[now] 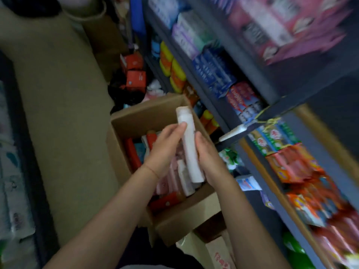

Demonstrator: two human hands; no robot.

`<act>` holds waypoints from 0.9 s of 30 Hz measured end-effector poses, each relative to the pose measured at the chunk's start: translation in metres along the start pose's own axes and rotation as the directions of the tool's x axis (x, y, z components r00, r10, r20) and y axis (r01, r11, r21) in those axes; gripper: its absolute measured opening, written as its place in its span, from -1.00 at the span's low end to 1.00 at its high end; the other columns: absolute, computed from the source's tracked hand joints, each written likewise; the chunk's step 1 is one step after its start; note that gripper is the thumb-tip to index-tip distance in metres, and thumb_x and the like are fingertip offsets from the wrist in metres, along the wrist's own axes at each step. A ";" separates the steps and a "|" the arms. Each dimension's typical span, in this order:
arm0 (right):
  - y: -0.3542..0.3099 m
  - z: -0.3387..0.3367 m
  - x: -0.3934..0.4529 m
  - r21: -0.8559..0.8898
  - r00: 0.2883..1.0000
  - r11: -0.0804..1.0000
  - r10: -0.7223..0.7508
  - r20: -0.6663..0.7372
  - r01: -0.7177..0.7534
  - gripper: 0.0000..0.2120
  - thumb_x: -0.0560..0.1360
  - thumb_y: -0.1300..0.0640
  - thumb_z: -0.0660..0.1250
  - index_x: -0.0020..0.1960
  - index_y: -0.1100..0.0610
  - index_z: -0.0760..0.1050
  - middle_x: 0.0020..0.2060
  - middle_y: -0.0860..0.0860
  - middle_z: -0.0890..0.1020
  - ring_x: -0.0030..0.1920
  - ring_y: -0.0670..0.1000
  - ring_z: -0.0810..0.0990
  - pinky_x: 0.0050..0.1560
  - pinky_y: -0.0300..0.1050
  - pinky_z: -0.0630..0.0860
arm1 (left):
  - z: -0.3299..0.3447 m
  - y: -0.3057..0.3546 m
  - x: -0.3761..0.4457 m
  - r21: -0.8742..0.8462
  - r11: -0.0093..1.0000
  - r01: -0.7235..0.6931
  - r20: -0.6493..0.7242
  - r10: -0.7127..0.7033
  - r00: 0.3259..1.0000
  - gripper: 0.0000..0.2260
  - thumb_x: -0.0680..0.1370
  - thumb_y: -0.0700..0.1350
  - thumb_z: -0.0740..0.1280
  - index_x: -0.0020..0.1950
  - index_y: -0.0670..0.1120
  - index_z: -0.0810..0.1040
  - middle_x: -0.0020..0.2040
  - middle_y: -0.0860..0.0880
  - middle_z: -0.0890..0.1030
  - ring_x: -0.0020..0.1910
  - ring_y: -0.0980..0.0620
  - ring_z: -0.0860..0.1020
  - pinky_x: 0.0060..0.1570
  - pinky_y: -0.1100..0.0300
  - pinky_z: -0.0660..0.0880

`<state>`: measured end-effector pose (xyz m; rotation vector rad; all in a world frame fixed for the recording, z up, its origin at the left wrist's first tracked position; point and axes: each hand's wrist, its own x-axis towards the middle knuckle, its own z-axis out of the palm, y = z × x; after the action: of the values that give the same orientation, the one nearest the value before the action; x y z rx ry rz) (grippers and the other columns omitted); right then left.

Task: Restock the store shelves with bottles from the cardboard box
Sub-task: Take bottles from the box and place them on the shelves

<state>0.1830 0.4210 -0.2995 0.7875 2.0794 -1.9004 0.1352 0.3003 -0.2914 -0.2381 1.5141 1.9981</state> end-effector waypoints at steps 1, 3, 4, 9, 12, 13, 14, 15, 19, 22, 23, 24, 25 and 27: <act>-0.019 -0.012 -0.021 0.009 0.996 0.996 -0.085 -0.012 0.085 -0.70 0.59 -0.25 0.18 0.26 -0.24 0.48 0.19 -0.11 0.62 0.18 -0.11 0.60 0.24 -0.03 0.52 | 0.022 0.016 -0.009 -0.076 0.997 -0.025 0.034 0.027 0.999 -0.77 0.59 0.04 0.37 0.13 -0.09 0.58 -0.05 -0.10 0.65 -0.11 0.00 0.64 -0.10 0.08 0.57; -0.052 -0.037 -0.058 0.015 0.975 0.976 -0.215 -0.051 0.216 -0.57 0.51 -0.14 0.35 0.36 -0.20 0.39 0.19 -0.06 0.61 0.16 -0.09 0.62 0.16 -0.06 0.56 | 0.062 0.045 -0.030 -0.176 0.980 -0.097 0.119 0.119 0.986 -0.85 0.62 -0.07 0.33 0.11 -0.13 0.57 -0.09 -0.15 0.64 -0.13 -0.08 0.63 -0.08 0.03 0.59; -0.067 -0.051 -0.076 -0.007 0.959 0.963 -0.269 -0.092 0.270 -0.51 0.47 -0.10 0.41 0.36 -0.14 0.38 0.14 -0.01 0.63 0.10 -0.08 0.65 0.08 -0.07 0.58 | 0.081 0.057 -0.042 -0.190 0.973 -0.130 0.180 0.165 0.970 -0.86 0.62 -0.08 0.33 0.09 -0.12 0.58 -0.11 -0.15 0.64 -0.15 -0.08 0.64 -0.08 0.03 0.59; -0.131 -0.134 -0.181 -0.152 0.862 0.887 -0.461 -0.211 0.436 -0.70 0.44 0.13 0.51 0.14 0.04 0.55 -0.01 -0.01 0.70 -0.01 -0.05 0.67 0.05 -0.06 0.60 | 0.176 0.121 -0.118 -0.125 0.941 -0.316 0.543 0.331 0.771 -0.76 0.52 -0.02 0.41 0.10 -0.13 0.59 -0.17 -0.07 0.66 -0.20 0.01 0.65 -0.18 0.15 0.62; -0.158 -0.181 -0.245 -0.311 0.758 0.810 -0.579 -0.300 0.496 -0.60 0.39 0.16 0.55 0.19 -0.02 0.57 0.02 -0.11 0.69 0.04 -0.17 0.64 0.05 -0.27 0.54 | 0.235 0.146 -0.158 -0.020 0.878 -0.478 0.704 0.352 0.617 -0.73 0.50 0.00 0.46 0.13 -0.11 0.60 -0.10 -0.05 0.70 -0.11 0.01 0.67 -0.12 0.15 0.61; -0.165 -0.194 -0.265 -0.365 0.701 0.777 -0.625 -0.345 0.513 -0.59 0.38 0.16 0.55 0.19 -0.05 0.57 0.02 -0.16 0.67 0.04 -0.23 0.62 0.04 -0.34 0.50 | 0.254 0.154 -0.170 -0.023 0.858 -0.513 0.732 0.364 0.576 -0.72 0.48 0.06 0.45 0.11 -0.06 0.63 -0.06 -0.04 0.71 -0.06 0.01 0.67 -0.06 0.11 0.61; -0.171 -0.207 -0.283 -0.411 0.633 0.744 -0.666 -0.395 0.526 -0.59 0.38 0.16 0.56 0.17 -0.07 0.56 0.01 -0.20 0.66 0.04 -0.27 0.59 0.03 -0.38 0.47 | 0.273 0.160 -0.180 -0.044 0.833 -0.552 0.747 0.394 0.535 -0.70 0.45 0.14 0.42 0.08 0.00 0.68 -0.01 -0.02 0.72 0.01 0.02 0.67 0.03 0.07 0.61; -0.176 -0.219 -0.301 -0.442 0.558 0.716 -0.698 -0.449 0.540 -0.61 0.38 0.17 0.55 0.14 -0.08 0.55 0.00 -0.24 0.64 0.03 -0.31 0.57 0.00 -0.41 0.44 | 0.292 0.166 -0.190 -0.067 0.804 -0.591 0.746 0.433 0.506 -0.67 0.47 0.23 0.36 0.04 0.05 0.71 0.04 0.00 0.72 0.08 0.03 0.66 0.14 0.02 0.57; -0.184 -0.267 -0.353 -0.532 0.249 0.644 -0.735 -0.631 0.551 -0.61 0.41 0.15 0.54 0.08 -0.20 0.48 0.03 -0.26 0.60 0.09 -0.31 0.53 0.07 -0.46 0.40 | 0.356 0.169 -0.205 -0.015 0.595 -0.803 0.660 0.610 0.439 -0.72 0.62 0.05 0.24 -0.11 0.10 0.73 -0.02 0.13 0.72 0.10 0.15 0.63 0.21 0.15 0.46; -0.187 -0.298 -0.375 -0.553 0.158 0.636 -0.721 -0.675 0.539 -0.58 0.41 0.16 0.54 0.05 -0.26 0.46 0.13 -0.09 0.61 0.18 -0.12 0.57 0.13 -0.33 0.50 | 0.391 0.153 -0.191 0.143 0.163 -0.976 0.744 0.633 0.214 -0.84 0.61 -0.11 0.33 0.14 0.03 0.66 0.12 0.15 0.63 0.18 0.13 0.53 0.21 0.26 0.31; -0.188 -0.307 -0.380 -0.569 0.156 0.637 -0.726 -0.670 0.520 -0.57 0.42 0.19 0.53 0.04 -0.26 0.46 0.12 -0.07 0.62 0.16 -0.11 0.58 0.11 -0.34 0.50 | 0.398 0.147 -0.184 0.184 0.022 -0.983 0.787 0.595 0.161 -0.80 0.61 -0.08 0.34 0.22 0.00 0.63 0.19 0.08 0.62 0.23 0.06 0.50 0.25 0.25 0.24; -0.191 -0.316 -0.383 -0.594 0.160 0.642 -0.733 -0.661 0.485 -0.58 0.42 0.21 0.52 0.05 -0.22 0.47 0.10 -0.07 0.62 0.12 -0.12 0.59 0.09 -0.35 0.50 | 0.404 0.143 -0.176 0.218 -0.075 -0.973 0.820 0.554 0.141 -0.76 0.60 -0.03 0.35 0.25 0.00 0.62 0.21 0.04 0.62 0.25 0.01 0.49 0.28 0.21 0.19; -0.193 -0.325 -0.384 -0.608 0.172 0.652 -0.733 -0.658 0.453 -0.60 0.42 0.22 0.52 0.08 -0.17 0.48 0.07 -0.08 0.63 0.08 -0.12 0.59 0.07 -0.35 0.50 | 0.408 0.140 -0.170 0.231 -0.146 -0.962 0.837 0.534 0.120 -0.75 0.59 0.02 0.35 0.24 0.01 0.63 0.19 0.02 0.63 0.23 -0.04 0.50 0.29 0.16 0.19; -0.196 -0.345 -0.380 -0.586 0.206 0.700 -0.696 -0.688 0.409 -0.62 0.41 0.21 0.52 0.14 -0.06 0.51 0.02 -0.10 0.64 0.02 -0.09 0.61 0.04 -0.28 0.53 | 0.412 0.136 -0.162 0.228 -0.200 -0.953 0.829 0.553 0.082 -0.81 0.56 0.02 0.38 0.15 0.05 0.66 0.06 0.08 0.64 0.11 -0.06 0.51 0.18 0.14 0.21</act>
<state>0.4647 0.6613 0.1067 1.2607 3.6876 -1.3954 0.2756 0.5998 0.0331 2.1243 2.2561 1.4102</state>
